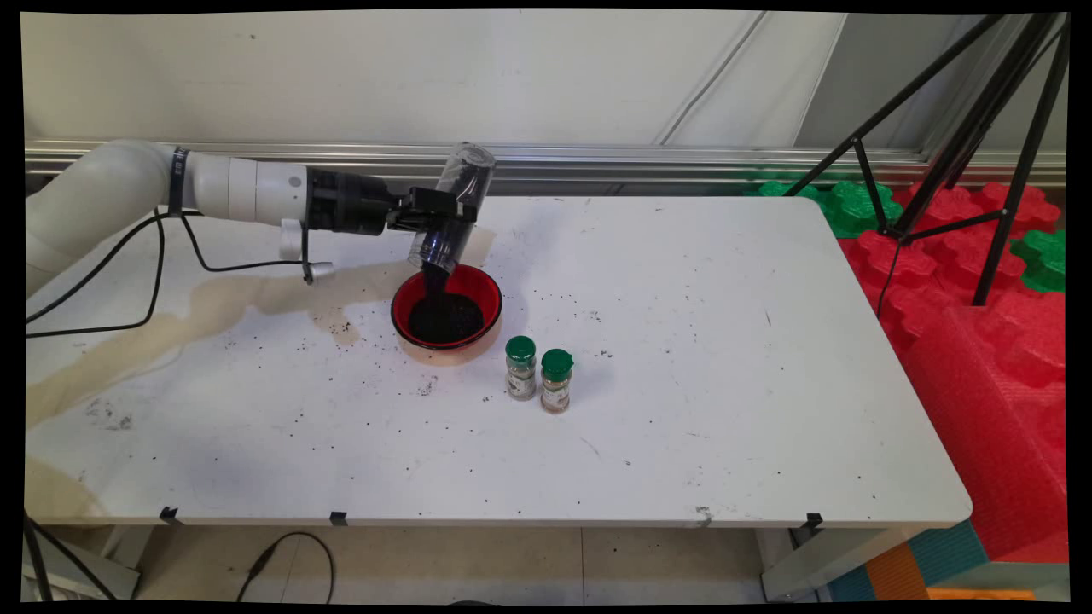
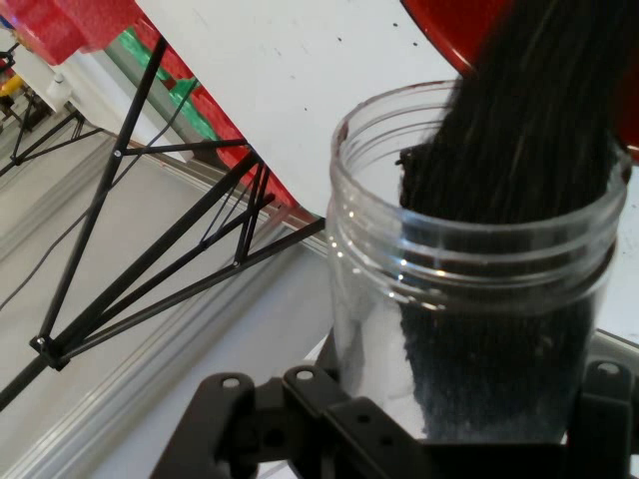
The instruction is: Pour the black seasoning powder in the red bowl
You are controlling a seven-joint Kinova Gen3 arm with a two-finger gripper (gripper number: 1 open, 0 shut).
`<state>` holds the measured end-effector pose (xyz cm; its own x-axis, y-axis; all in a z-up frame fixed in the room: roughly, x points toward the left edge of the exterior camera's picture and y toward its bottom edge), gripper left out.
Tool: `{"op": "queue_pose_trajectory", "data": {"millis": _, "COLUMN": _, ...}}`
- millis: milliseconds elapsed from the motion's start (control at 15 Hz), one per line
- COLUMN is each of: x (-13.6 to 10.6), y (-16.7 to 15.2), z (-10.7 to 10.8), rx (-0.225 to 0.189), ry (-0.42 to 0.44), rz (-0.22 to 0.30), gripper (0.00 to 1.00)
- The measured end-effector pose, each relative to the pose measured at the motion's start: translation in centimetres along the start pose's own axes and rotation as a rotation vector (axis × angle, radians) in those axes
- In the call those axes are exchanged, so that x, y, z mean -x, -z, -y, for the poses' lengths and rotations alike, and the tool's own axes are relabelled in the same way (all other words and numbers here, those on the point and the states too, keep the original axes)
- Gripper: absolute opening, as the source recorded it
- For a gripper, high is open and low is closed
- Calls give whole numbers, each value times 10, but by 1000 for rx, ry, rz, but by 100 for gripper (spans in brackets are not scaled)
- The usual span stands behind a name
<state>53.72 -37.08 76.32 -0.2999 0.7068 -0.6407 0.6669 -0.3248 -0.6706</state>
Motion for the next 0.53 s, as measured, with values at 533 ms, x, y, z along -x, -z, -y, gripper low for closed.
{"op": "queue_pose_trajectory", "data": {"millis": 533, "x": -3, "y": 0, "z": 4, "rx": -9, "ry": -32, "rz": 6, "gripper": 0}}
